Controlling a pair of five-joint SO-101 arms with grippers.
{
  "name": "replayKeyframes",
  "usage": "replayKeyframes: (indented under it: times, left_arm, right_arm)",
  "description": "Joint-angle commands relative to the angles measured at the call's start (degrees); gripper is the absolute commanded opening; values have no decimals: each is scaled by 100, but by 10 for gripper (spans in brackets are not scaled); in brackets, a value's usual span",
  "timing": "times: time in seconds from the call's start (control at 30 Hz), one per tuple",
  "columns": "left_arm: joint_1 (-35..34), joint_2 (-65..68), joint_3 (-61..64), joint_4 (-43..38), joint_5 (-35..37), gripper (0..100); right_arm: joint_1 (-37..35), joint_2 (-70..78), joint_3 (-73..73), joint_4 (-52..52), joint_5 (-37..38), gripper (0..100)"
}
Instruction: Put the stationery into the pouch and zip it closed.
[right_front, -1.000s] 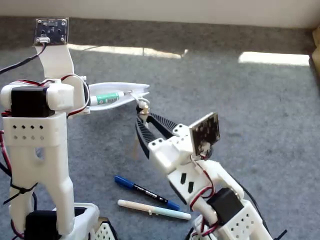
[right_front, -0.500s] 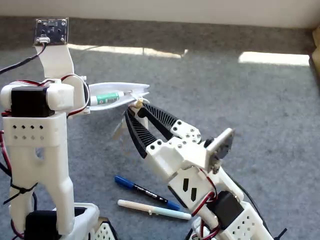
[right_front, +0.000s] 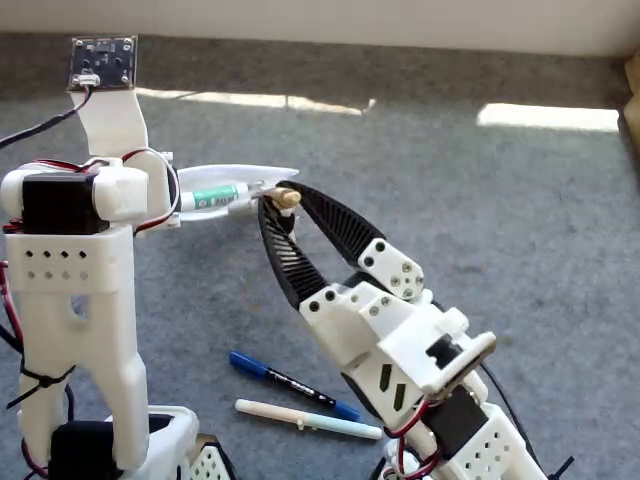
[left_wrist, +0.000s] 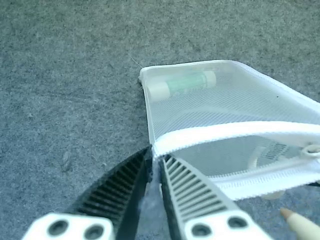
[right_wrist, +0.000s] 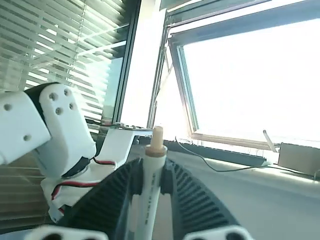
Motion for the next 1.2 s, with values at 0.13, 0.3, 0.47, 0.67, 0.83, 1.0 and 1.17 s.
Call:
replayKeyframes:
  times: [0.13,0.3,0.47,0.67,0.83,1.0,1.17]
  left_arm:
    - [-66,48,75,-176,-62,7]
    - [-66,48,75,-167,-62,7]
    - [-75,48,75,-185,-62,7]
    - [-75,48,75,-193,-62,7]
    - [-75,48,75,-193,-62,7]
    - [-75,57,75,-193,-62,7]
    - [-66,57,75,-193,-62,7]
  right_arm:
    - [-48,497,-295,-796,316,5]
    - [-75,1209,-277,-1604,905,5]
    - [-84,1560,66,-1745,941,5]
    - [-84,1622,523,-1701,958,5]
    - [-92,1631,796,-1692,1415,5]
    - [-435,1640,1156,-1525,1767,6]
    - [-514,1640,1147,-409,1749,8]
